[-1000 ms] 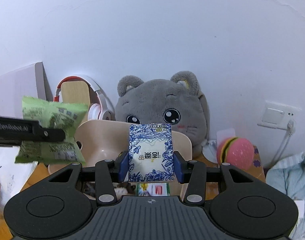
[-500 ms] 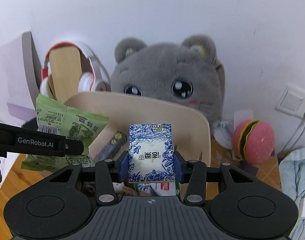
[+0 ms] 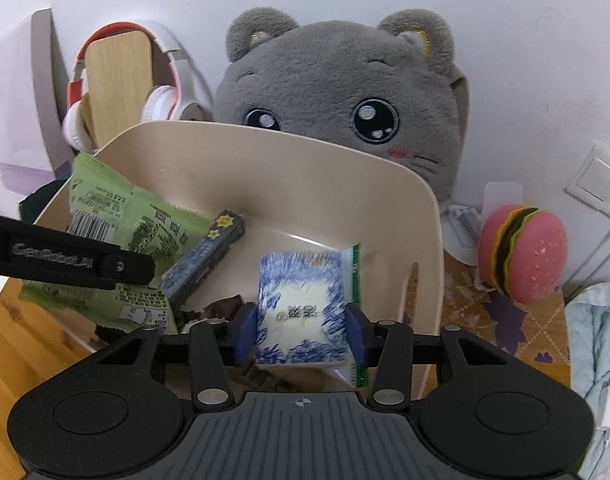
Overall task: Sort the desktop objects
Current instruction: 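Carry both items over the beige basket and open both tools to drop them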
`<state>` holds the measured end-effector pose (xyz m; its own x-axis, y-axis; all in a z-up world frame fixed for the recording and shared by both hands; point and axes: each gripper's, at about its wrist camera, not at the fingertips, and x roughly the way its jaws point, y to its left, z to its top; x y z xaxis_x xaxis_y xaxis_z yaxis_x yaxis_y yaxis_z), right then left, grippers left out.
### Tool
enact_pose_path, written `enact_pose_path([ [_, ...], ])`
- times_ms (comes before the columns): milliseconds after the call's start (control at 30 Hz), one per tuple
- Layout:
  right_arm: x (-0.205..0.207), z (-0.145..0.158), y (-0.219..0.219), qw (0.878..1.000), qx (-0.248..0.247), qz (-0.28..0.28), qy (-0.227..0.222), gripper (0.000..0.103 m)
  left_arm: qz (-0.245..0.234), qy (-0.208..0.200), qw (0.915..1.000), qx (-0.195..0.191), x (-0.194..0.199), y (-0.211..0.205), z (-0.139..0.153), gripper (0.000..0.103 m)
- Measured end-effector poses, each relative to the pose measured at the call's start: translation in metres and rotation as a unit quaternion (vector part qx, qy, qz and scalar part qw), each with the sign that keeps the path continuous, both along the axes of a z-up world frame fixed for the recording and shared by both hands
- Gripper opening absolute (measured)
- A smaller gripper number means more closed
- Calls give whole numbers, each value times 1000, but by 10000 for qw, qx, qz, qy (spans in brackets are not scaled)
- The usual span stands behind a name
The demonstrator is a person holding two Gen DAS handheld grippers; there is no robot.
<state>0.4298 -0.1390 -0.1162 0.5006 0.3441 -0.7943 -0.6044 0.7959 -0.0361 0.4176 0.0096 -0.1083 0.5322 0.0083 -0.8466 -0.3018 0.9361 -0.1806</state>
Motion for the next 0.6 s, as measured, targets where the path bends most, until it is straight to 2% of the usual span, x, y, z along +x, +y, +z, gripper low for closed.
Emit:
enact_pose_path([
  [33, 0, 1, -1, 10000, 40, -10, -9, 67, -9, -76, 9999, 82, -1, -1, 2, 87],
  [100, -1, 3, -2, 9999, 84, -41, -47, 79, -68, -178, 9998, 89, -2, -1, 5, 87],
  [167, -3, 6, -2, 9999, 93, -41, -124, 81, -66, -308, 9994, 109, -6, -2, 9, 90],
  [233, -4, 8, -3, 9998, 82, -39, -172, 89, -94, -460, 9987, 189, -9, -3, 14, 94],
  [333, -8, 13, -5, 9996, 139, -63, -256, 92, -163, -640, 9975, 257, -13, -5, 23, 95],
  [600, -17, 26, -14, 9989, 332, -196, -263, 103, -281, -719, 9966, 275, -29, -6, 33, 97],
])
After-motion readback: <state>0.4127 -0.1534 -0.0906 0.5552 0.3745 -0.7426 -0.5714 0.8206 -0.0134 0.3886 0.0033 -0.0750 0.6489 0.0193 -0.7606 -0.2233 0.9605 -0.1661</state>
